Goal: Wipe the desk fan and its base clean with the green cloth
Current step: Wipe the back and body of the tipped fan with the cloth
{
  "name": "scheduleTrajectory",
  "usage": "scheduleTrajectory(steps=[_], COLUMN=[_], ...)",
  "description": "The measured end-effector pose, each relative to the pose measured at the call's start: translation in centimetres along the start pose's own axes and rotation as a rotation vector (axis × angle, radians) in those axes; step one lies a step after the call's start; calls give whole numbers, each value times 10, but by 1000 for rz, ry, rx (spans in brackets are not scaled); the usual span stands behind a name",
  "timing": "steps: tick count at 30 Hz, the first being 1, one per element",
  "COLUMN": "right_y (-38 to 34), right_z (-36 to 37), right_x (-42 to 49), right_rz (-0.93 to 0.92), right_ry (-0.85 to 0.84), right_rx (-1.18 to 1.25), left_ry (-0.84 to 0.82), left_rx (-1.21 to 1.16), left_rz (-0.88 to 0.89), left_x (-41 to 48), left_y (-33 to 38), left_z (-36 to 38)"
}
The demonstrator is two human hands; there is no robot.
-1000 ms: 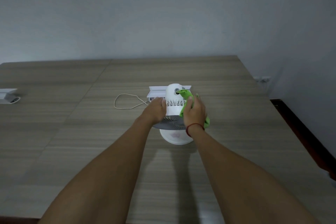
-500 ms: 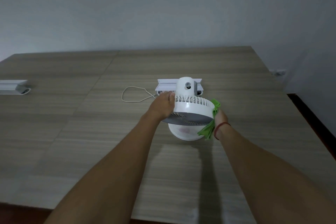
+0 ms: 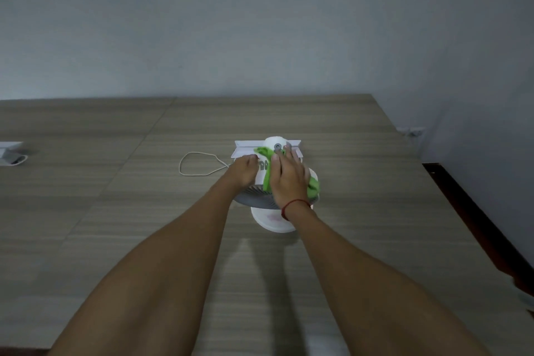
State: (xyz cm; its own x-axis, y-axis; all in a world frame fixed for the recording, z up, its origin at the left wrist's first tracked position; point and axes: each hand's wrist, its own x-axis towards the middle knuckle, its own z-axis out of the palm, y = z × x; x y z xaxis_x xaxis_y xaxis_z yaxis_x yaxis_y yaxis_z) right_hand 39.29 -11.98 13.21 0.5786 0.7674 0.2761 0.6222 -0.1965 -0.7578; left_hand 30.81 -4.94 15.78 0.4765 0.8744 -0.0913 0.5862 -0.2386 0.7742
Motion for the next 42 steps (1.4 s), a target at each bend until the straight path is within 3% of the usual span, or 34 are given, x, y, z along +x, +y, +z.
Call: scheduleTrajectory(steps=[3,7,10,13,16,21,29,32,36,42], right_y=[-3,1,16,20,17,-11,-31,-20,-16,-9], right_z=[-5,-22,-32,-39,-45,-47,-28,-28,-31,-43], right_x=[1,10,12,17,22,25,18,24,34,38], right_rz=[44,189,283,304,368,390,459,396,342,354], right_ry=[-35,95,68,82,70,75,-251,-227,-49,111], right_rx=[35,248,44,52,108,290,622,539,292,167], left_ry=[59,33,51,91,171,441,494,460,445,312], left_rx=[-93,-5,44,119,79,-25,-221,-236,-176,51], left_rz=[22,51,81,139,194,229,90,90,82,-42], left_x=[-11,-21,-23,-20,-16,-25,-24,-18,-17,-15], left_y=[1,6,12,14,12,24,13,6,5,-12], left_z=[2,11,16,19,18,9,-6,-9,-9,5])
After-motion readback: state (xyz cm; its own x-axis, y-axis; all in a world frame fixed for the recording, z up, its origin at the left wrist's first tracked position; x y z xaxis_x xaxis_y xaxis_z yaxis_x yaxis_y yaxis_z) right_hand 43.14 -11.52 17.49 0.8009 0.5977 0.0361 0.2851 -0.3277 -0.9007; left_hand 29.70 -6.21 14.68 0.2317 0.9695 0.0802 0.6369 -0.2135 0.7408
